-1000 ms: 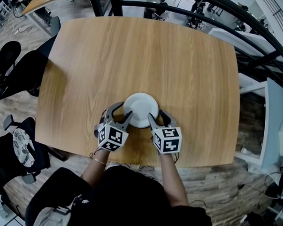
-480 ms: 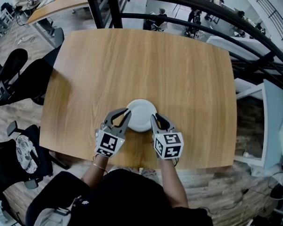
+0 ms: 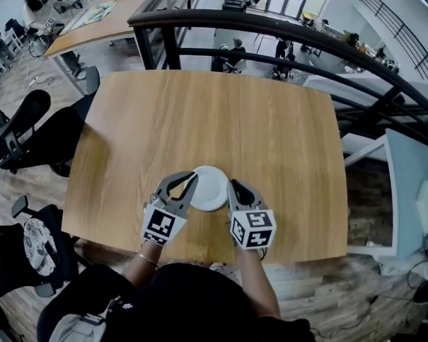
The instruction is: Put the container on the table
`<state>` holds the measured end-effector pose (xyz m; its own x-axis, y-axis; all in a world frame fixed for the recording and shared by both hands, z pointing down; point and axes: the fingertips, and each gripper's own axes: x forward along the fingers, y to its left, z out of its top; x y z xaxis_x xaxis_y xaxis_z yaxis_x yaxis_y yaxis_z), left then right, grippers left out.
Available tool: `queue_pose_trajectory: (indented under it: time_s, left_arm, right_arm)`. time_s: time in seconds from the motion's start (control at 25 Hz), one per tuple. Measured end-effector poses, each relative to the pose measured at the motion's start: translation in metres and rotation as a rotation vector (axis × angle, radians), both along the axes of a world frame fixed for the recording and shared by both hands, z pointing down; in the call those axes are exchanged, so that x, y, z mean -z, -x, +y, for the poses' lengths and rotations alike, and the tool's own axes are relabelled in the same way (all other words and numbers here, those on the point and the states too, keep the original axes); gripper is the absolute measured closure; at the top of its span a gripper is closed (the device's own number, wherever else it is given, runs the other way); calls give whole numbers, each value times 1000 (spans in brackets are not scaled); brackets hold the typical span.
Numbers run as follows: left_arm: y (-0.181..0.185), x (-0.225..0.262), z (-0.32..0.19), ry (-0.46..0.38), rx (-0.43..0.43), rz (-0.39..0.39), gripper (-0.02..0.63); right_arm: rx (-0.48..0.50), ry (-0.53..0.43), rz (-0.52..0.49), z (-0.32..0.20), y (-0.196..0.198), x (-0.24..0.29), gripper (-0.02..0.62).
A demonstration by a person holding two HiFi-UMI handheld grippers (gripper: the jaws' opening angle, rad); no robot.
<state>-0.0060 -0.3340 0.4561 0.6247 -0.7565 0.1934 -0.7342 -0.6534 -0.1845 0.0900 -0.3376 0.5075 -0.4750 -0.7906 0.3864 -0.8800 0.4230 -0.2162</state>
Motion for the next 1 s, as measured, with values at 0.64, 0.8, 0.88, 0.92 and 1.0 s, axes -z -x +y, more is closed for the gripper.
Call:
queue_pose_trajectory:
  time_s: [0.64, 0.8, 0.88, 0.92, 1.0]
  left_arm:
    - [-12, 41, 5, -60, -15, 16, 572]
    - [-14, 49, 5, -74, -26, 33, 572]
    - [-14, 52, 5, -78, -33, 36, 572]
    - [-14, 52, 5, -77, -34, 37, 572]
    - [-13, 51, 7, -73, -34, 35, 572]
  right_arm:
    - [53, -134, -112, 0, 6, 75, 565]
    - [79, -166, -110, 0, 11, 90, 569]
    - [86, -176, -111, -2, 13, 95, 569]
    - [87, -177, -114, -1, 14, 95, 569]
    - [86, -175, -120, 1, 15, 94, 569]
